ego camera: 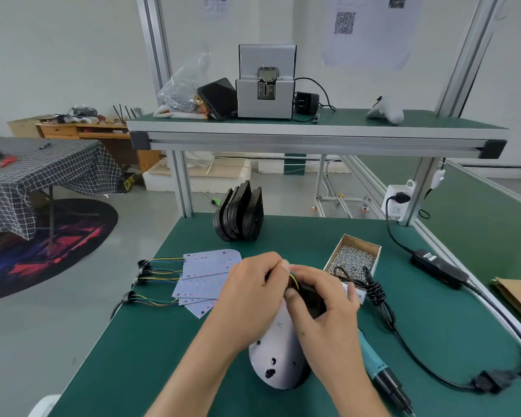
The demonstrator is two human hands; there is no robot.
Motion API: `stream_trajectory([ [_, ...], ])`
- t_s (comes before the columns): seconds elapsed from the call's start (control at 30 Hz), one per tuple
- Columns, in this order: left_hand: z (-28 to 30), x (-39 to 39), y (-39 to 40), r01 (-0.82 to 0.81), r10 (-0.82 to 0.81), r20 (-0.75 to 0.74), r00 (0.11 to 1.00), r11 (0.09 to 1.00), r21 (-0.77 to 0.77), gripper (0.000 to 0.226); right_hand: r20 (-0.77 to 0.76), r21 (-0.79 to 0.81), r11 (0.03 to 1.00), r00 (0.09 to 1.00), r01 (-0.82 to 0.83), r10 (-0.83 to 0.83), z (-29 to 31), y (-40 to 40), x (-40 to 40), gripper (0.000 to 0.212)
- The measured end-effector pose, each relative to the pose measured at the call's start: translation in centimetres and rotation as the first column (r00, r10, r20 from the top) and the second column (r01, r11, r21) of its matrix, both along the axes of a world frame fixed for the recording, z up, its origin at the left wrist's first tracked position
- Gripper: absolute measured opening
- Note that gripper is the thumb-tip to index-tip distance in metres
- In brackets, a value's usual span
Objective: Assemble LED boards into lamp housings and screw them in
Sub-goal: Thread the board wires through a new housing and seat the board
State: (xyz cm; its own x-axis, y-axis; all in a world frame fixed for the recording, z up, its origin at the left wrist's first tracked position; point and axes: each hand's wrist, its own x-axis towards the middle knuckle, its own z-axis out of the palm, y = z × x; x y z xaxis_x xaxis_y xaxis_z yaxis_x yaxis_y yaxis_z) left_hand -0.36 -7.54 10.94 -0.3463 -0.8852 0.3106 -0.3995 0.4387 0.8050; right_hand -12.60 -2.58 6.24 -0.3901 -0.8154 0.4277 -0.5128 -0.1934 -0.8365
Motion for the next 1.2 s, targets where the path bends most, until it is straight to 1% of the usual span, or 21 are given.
stream_trajectory([
  [0.13, -0.2, 0.3, 0.2, -0.019, 0.019, -0.019, 1.000, 1.000, 0.002, 0.045, 0.018, 0.038, 0.999, 1.000, -0.006, 0.005, 0.0, 0.0, 0.0, 0.008],
  [0.23, -0.2, 0.3, 0.2, -0.001, 0.001, -0.029, 1.000, 1.000, -0.016, 0.046, -0.005, 0.074, 0.997, 1.000, -0.022, 0.022, -0.2, 0.2, -0.4, 0.020],
  [0.33, -0.2, 0.1, 0.4, -0.011, 0.010, -0.038, 0.999, 0.999, -0.037, 0.045, -0.003, 0.115, 0.993, 1.000, -0.025, 0.026, -0.2, 0.2, -0.8, 0.020],
  [0.4, -0.2, 0.1, 0.3, -0.009, 0.007, -0.059, 0.998, 0.999, -0.031, 0.043, 0.035, 0.135, 0.990, 0.998, -0.048, 0.044, -0.1, 0.3, -0.7, 0.022],
  [0.5, -0.1, 0.2, 0.1, -0.019, 0.018, -0.090, 0.996, 1.000, -0.005, 0.042, 0.128, 0.106, 0.991, 0.989, -0.084, 0.070, 0.0, 0.6, -0.1, 0.040],
  [0.53, -0.1, 0.2, 0.2, -0.026, 0.025, -0.097, 0.995, 1.000, -0.002, 0.042, 0.154, 0.094, 0.992, 0.986, -0.078, 0.063, 0.0, 0.5, 0.2, 0.041],
  [0.57, 0.0, 0.1, 0.2, -0.031, 0.031, -0.102, 0.994, 1.000, -0.002, 0.043, 0.178, 0.085, 0.994, 0.983, -0.065, 0.049, -0.1, 0.4, 0.5, 0.037],
  [0.63, 0.0, 0.0, 0.3, -0.034, 0.032, -0.098, 0.995, 0.999, -0.012, 0.043, 0.216, 0.069, 0.997, 0.976, -0.024, 0.009, -0.2, 0.2, 1.1, 0.023],
  [0.67, -0.1, 0.0, 0.4, -0.030, 0.028, -0.096, 0.995, 0.999, -0.017, 0.044, 0.219, 0.071, 0.997, 0.976, -0.005, -0.010, -0.2, 0.2, 1.4, 0.020],
  [0.77, -0.2, 0.0, 0.4, -0.008, 0.007, -0.102, 0.995, 1.000, -0.008, 0.043, 0.208, 0.087, 0.996, 0.977, 0.031, -0.048, -0.1, 0.3, 2.1, 0.029],
  [0.83, -0.2, -0.1, 0.6, 0.000, -0.001, -0.106, 0.994, 1.000, -0.009, 0.043, 0.248, 0.089, 0.995, 0.966, 0.049, -0.069, 0.0, 0.5, 2.4, 0.020],
  [0.97, -0.5, -0.2, 0.9, 0.009, -0.012, -0.104, 0.994, 1.000, -0.020, 0.042, 0.301, 0.096, 0.993, 0.949, 0.070, -0.096, 0.2, 0.7, 2.7, 0.025],
  [1.1, -0.5, 0.0, 0.8, 0.019, -0.022, -0.102, 0.995, 0.999, -0.034, 0.040, 0.329, 0.088, 0.995, 0.942, 0.042, -0.068, -0.1, 0.5, 2.9, 0.020],
  [1.2, -0.5, 0.2, 0.8, 0.021, -0.025, -0.093, 0.995, 0.999, -0.049, 0.042, 0.316, 0.088, 0.995, 0.946, 0.040, -0.066, -0.8, 0.4, 3.0, 0.034],
])
